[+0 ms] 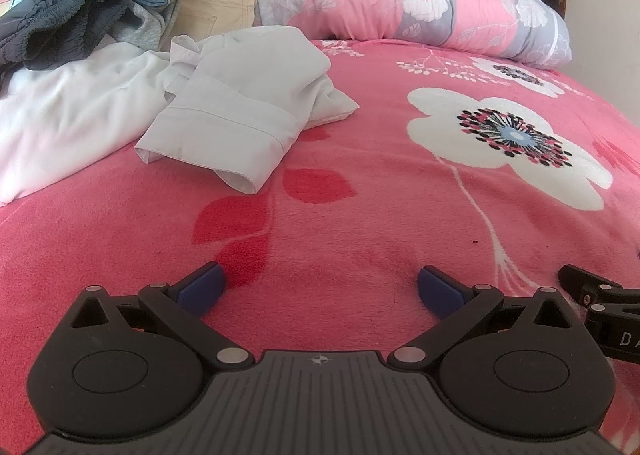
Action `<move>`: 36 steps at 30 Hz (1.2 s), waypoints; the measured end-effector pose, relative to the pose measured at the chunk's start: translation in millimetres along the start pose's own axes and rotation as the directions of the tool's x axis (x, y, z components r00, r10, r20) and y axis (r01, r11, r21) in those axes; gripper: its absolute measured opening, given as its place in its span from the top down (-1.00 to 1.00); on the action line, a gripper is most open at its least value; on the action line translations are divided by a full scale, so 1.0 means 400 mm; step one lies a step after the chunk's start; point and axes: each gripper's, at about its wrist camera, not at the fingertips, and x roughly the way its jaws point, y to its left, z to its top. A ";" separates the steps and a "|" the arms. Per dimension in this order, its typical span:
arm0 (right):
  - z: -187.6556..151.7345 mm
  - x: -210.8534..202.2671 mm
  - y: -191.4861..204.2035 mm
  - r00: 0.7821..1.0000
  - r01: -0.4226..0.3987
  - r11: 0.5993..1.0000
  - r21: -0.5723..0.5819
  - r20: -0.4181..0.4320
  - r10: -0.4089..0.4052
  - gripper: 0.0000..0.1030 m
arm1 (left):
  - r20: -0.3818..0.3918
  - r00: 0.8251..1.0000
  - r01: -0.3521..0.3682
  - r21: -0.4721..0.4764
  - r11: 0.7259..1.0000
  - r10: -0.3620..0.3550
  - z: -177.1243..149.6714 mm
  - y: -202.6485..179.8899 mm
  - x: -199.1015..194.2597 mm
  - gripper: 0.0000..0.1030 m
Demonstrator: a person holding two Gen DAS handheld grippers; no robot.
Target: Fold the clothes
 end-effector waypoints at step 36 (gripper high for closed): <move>0.467 0.581 0.426 0.858 -0.460 0.873 0.163 -0.171 0.485 -0.38 | 0.103 0.994 -0.019 -0.033 0.999 0.022 0.347 0.289 0.316 0.19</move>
